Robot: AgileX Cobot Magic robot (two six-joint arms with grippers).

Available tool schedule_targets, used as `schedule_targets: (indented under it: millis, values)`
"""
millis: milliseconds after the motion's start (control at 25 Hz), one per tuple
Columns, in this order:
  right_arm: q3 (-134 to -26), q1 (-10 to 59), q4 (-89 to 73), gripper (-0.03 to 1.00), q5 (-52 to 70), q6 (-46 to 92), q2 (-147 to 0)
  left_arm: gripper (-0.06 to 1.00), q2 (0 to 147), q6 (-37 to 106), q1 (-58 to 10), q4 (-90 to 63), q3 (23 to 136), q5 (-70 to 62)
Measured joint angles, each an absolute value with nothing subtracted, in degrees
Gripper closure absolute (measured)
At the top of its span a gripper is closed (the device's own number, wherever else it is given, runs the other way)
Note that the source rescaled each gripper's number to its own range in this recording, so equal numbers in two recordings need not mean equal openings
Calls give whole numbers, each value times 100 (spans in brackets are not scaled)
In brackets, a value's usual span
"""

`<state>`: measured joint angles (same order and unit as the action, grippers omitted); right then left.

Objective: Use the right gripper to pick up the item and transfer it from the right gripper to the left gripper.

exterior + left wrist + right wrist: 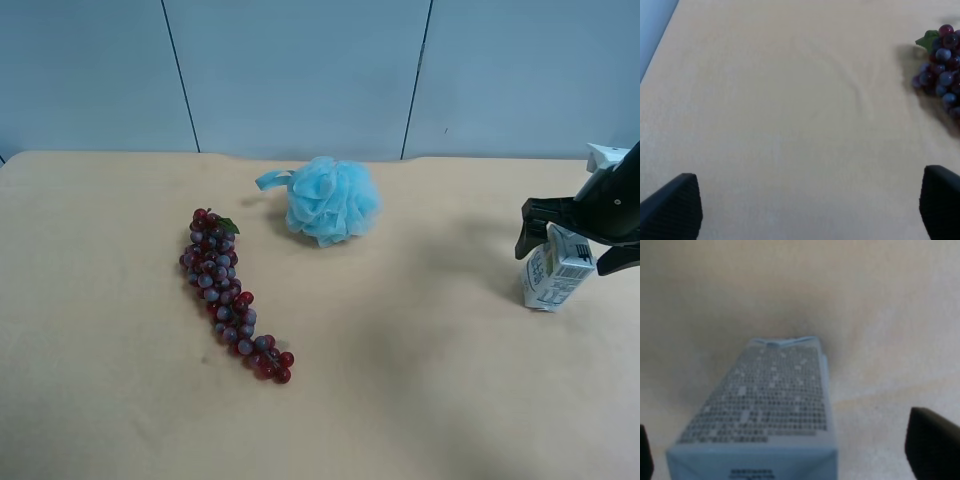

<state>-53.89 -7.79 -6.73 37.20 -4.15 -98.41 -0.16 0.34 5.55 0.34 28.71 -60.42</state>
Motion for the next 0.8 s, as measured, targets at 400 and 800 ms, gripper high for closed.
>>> schedule_targets:
  millis: [400, 800]
  values:
    - [-5389, -638, -675, -3, 3721, -365, -10032, 5, -16, 34, 555, 34, 2871, -6042]
    - [-5389, -638, -675, -3, 3727, -192, -10032, 5, -16, 34, 555, 34, 2871, -6042]
